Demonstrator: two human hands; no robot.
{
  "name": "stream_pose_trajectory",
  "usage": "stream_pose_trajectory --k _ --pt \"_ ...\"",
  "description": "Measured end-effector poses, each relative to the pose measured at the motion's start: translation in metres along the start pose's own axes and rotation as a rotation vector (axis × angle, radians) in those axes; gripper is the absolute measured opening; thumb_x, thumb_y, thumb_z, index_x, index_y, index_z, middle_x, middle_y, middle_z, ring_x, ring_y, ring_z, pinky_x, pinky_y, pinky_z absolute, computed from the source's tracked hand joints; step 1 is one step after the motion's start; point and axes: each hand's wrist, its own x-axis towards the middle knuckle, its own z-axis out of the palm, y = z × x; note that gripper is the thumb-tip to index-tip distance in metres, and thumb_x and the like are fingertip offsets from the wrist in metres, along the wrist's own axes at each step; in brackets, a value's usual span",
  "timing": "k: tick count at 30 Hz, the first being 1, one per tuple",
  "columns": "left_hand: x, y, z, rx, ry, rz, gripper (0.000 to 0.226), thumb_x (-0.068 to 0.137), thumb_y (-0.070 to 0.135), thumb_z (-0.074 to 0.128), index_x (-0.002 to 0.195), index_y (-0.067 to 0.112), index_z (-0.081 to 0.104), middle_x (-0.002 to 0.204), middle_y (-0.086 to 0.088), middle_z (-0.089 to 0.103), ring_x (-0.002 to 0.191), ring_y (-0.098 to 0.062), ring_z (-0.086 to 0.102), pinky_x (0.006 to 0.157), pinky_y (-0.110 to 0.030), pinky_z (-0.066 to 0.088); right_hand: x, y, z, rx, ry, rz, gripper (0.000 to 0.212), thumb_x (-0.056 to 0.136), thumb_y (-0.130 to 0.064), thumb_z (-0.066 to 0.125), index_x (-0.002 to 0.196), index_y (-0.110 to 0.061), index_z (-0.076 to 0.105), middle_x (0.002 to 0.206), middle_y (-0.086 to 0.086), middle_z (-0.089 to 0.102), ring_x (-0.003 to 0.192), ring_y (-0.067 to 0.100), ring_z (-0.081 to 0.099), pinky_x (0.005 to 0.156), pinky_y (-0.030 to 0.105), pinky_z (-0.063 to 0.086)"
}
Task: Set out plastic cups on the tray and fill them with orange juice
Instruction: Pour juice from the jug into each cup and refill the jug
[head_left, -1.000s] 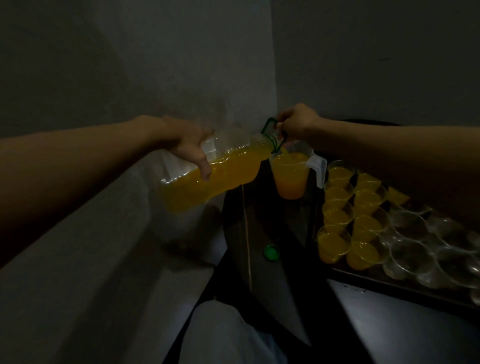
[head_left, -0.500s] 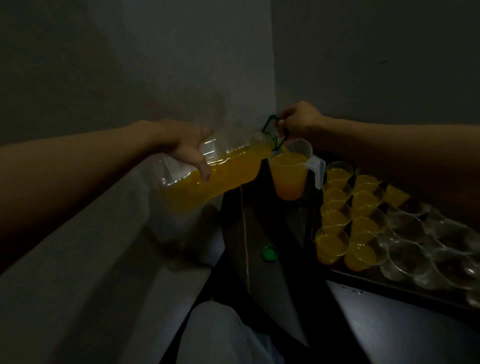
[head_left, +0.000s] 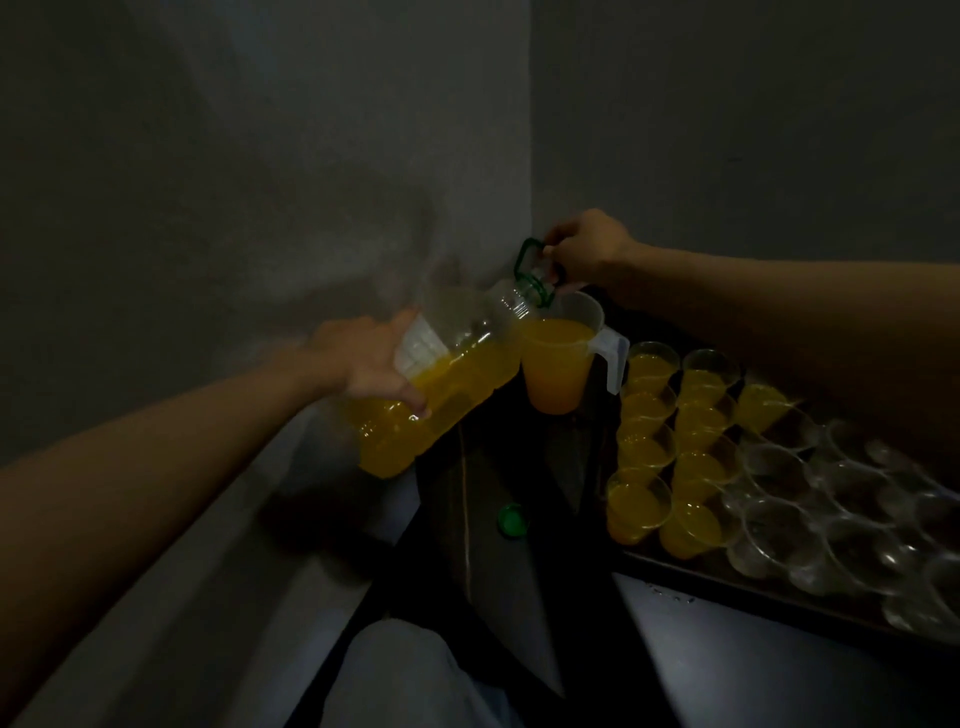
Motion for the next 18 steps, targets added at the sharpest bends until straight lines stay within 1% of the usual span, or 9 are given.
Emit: stream_pose_trajectory --k 2,4,6,8,10,11,14,16,18 --pt "0.001 0.000 0.018 -0.051 0.039 -0.027 0.142 0.052 0.085 0.074 0.159 0.035 -0.005 0.144 -0.017 0.053 0.126 -0.038 0.056 0.098 -0.039 0.049 0.000 -0.004 0.001 -0.006 -0.001 -0.014 0.022 0.103 -0.009 0.051 0.114 0.000 0.067 0.079 0.012 0.064 0.076 0.022 0.066 0.078 0.038 0.062" --pt "0.001 0.001 0.037 -0.136 0.070 -0.039 0.145 0.048 0.085 0.074 0.158 0.036 -0.007 0.150 -0.017 0.048 0.131 -0.038 0.052 0.102 -0.042 0.048 -0.004 -0.010 0.002 -0.011 -0.010 -0.029 0.021 0.103 -0.009 0.051 0.113 -0.001 0.068 0.081 0.012 0.065 0.075 0.022 0.066 0.078 0.037 0.062" --pt "0.001 0.005 0.055 -0.235 0.108 -0.050 0.147 0.050 0.081 0.078 0.159 0.036 -0.009 0.158 -0.015 0.040 0.139 -0.038 0.045 0.108 -0.045 0.044 -0.007 -0.017 0.002 -0.017 -0.028 -0.044 0.020 0.103 -0.009 0.052 0.113 -0.003 0.067 0.089 0.017 0.068 0.081 0.025 0.069 0.079 0.038 0.062" --pt "0.001 0.012 0.069 -0.343 0.147 -0.054 0.145 0.055 0.073 0.084 0.160 0.033 -0.007 0.162 -0.011 0.033 0.143 -0.036 0.039 0.112 -0.044 0.040 -0.008 -0.024 0.001 -0.035 -0.039 -0.056 0.020 0.103 -0.010 0.052 0.113 -0.004 0.068 0.098 0.020 0.070 0.089 0.029 0.071 0.081 0.040 0.062" --pt "0.004 0.019 0.083 -0.473 0.174 -0.052 0.147 0.055 0.066 0.088 0.160 0.032 -0.008 0.164 -0.010 0.030 0.145 -0.035 0.037 0.113 -0.045 0.038 -0.010 -0.031 0.000 -0.052 -0.056 -0.063 0.019 0.103 -0.011 0.052 0.112 -0.007 0.068 0.096 0.019 0.070 0.085 0.026 0.070 0.081 0.041 0.062" --pt "0.006 0.023 0.089 -0.527 0.194 -0.053 0.149 0.053 0.067 0.089 0.160 0.033 -0.009 0.164 -0.010 0.029 0.145 -0.035 0.036 0.114 -0.047 0.038 -0.010 -0.034 0.001 -0.063 -0.063 -0.067 0.018 0.103 -0.012 0.052 0.111 -0.008 0.068 0.093 0.017 0.070 0.083 0.024 0.069 0.081 0.040 0.062" --pt "0.008 0.035 0.103 -0.640 0.252 -0.066 0.151 0.051 0.066 0.090 0.159 0.033 -0.010 0.165 -0.010 0.027 0.146 -0.035 0.035 0.116 -0.051 0.037 -0.012 -0.040 0.002 -0.099 -0.082 -0.102 0.018 0.103 -0.013 0.053 0.111 -0.009 0.069 0.089 0.013 0.069 0.079 0.019 0.068 0.078 0.034 0.062" --pt "0.009 0.045 0.111 -0.695 0.287 -0.081 0.149 0.054 0.062 0.092 0.159 0.032 -0.009 0.165 -0.011 0.026 0.147 -0.036 0.033 0.116 -0.053 0.036 -0.013 -0.044 0.003 -0.122 -0.087 -0.147 0.018 0.102 -0.014 0.054 0.110 -0.009 0.069 0.083 0.008 0.068 0.073 0.014 0.066 0.068 0.024 0.060" --pt "0.012 0.053 0.115 -0.756 0.324 -0.110 0.149 0.053 0.061 0.093 0.158 0.034 -0.010 0.164 -0.013 0.026 0.147 -0.036 0.032 0.115 -0.056 0.037 -0.013 -0.048 0.005 -0.137 -0.092 -0.196 0.017 0.102 -0.014 0.055 0.109 -0.009 0.070 0.077 0.006 0.066 0.068 0.011 0.063 0.060 0.019 0.055"
